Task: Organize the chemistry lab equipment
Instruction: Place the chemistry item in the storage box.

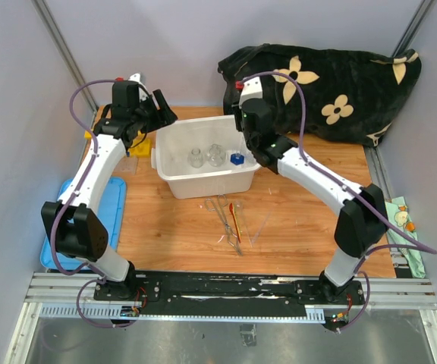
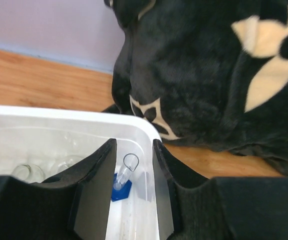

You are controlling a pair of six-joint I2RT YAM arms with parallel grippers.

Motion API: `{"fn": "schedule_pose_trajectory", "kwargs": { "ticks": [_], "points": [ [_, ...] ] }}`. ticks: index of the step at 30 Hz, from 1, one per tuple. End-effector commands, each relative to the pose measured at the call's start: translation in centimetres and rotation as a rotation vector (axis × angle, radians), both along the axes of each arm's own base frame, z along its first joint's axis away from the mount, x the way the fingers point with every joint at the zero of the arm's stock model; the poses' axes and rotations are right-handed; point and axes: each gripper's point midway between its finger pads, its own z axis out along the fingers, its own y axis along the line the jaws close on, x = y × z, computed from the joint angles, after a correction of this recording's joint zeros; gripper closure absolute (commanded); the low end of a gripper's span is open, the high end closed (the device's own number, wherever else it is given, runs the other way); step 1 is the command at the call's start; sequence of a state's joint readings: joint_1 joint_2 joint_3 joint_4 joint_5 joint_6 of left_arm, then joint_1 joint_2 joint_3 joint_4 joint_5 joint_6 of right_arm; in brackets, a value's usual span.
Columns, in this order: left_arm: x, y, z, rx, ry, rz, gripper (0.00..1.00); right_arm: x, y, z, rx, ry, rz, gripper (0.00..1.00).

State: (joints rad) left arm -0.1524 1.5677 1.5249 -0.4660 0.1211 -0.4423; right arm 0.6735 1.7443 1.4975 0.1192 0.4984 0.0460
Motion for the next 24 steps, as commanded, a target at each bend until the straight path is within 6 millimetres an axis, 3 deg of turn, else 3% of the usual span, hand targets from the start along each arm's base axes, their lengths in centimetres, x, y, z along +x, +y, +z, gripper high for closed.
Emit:
{"fn": "schedule_pose_trajectory", "kwargs": {
  "ticks": [1,6,10,19,24],
  "points": [
    [-0.6,0.1,2.0,-0.011,-0.055,-0.017,0.30,-1.8,-1.1,6.6,0.044,-0.106,0.001,0.64],
    [-1.3,-0.6,3.1,-0.031,-0.072,-0.063,0.31,-3.6,-3.4,8.5,0.025,-0.111,-0.038,0.64],
    [-3.0,-1.9,4.5,-0.064,-0.098,-0.153,0.31,-5.5,-5.8,9.8,-0.040,-0.089,-0.071,0.63],
    [-10.1,-5.9,5.8,-0.041,-0.157,-0.283,0.34,-10.7,-10.9,11.1,-0.112,0.057,-0.132,0.62],
    [-15.2,-10.6,3.9,-0.035,-0.108,-0.418,0.37,-14.2,-13.8,9.6,-0.111,0.180,-0.162,0.62]
  ]
}}
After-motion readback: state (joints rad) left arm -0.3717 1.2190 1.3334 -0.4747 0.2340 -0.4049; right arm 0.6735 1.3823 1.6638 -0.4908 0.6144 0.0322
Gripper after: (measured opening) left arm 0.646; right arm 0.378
